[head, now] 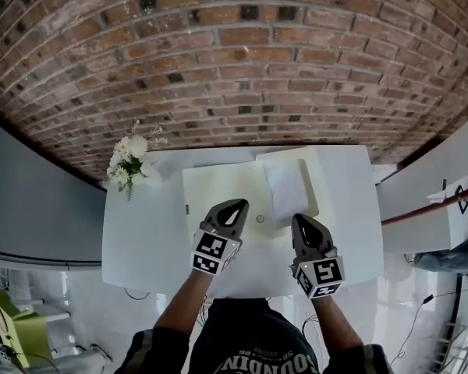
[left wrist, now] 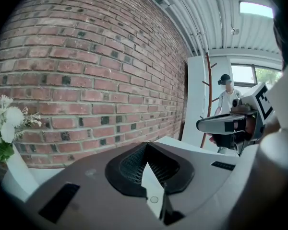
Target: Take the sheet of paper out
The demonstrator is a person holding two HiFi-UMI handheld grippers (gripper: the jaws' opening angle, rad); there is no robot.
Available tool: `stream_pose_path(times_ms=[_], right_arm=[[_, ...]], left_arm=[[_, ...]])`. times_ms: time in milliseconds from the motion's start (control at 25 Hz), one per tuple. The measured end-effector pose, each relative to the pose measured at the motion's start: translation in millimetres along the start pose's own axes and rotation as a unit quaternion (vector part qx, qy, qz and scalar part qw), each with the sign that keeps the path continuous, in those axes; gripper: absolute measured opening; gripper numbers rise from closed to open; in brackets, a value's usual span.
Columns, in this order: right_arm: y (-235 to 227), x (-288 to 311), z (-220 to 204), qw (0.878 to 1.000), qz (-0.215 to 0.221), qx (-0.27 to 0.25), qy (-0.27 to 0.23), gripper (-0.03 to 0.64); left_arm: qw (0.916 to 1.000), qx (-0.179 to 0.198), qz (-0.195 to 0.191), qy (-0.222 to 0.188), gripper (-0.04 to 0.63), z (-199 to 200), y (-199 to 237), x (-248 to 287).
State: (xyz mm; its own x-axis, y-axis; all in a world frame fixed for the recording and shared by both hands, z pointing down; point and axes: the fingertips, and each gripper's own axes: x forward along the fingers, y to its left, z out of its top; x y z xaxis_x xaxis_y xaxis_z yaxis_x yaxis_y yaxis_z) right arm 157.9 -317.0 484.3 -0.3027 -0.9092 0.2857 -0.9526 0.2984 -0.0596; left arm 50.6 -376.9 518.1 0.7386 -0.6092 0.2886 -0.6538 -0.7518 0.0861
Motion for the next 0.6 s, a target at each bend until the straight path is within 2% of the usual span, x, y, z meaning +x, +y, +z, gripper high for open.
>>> stream_pose_path(times_ms=[240,480,600], right_arm=[[-20,9,-12,1.0,-0.02,0.009,0.011,0.069],[-27,21,-22,0.999,-0.019,0.003,0.028,0.069],[-31,24,-26,0.999,-0.019,0.001,0.033,0.069]], left_arm=[[0.9995,-0.007,-0.022,0.02,0.011,-17,1,31],[0.9984,-0.025,-0.028,0.043,0.011,-37,6,55],[0.9978,-0.039,-0.038,0.039,0.012,-42,6,64]])
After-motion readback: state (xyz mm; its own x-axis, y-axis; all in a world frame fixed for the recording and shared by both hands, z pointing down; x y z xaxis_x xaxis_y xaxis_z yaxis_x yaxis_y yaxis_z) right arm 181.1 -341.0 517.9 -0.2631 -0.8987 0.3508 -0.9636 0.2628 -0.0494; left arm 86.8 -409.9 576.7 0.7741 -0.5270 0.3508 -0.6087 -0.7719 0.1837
